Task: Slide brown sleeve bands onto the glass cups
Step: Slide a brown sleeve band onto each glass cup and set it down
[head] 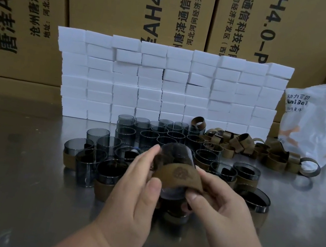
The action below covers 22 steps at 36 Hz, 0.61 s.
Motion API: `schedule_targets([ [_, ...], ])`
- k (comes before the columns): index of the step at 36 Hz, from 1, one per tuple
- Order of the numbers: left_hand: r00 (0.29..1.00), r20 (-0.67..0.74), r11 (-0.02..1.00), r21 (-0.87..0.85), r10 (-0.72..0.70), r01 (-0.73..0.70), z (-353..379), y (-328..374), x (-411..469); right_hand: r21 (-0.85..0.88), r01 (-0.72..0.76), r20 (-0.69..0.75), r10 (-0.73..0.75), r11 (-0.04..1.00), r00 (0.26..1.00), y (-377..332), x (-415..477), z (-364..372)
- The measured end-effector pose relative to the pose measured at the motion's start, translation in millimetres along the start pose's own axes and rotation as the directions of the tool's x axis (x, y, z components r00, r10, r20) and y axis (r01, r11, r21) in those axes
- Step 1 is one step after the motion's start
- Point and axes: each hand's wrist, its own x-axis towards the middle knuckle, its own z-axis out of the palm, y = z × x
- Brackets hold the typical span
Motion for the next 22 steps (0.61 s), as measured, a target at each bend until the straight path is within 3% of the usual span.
schedule_targets([
  [5,0.998,-0.052,0.999,-0.023,-0.040,0.039,3,3,-1,-0.044,0.069,0.064,-0.066,0.997,0.996,-2,-1,-2],
  [10,0.993,-0.086,0.993,-0.089,-0.079,0.071,3,5,2,0.091,0.020,0.159,-0.034,0.996,0.987,1,1,-5],
  [18,0.984,0.022,0.923,-0.343,-0.174,0.171,4,7,-1,0.083,0.006,0.168,-0.020,0.996,0.986,5,0,-6],
  [22,0.985,0.050,0.949,-0.264,-0.163,0.171,4,8,-1,-0.014,0.034,0.163,-0.031,0.999,0.986,9,0,-6],
])
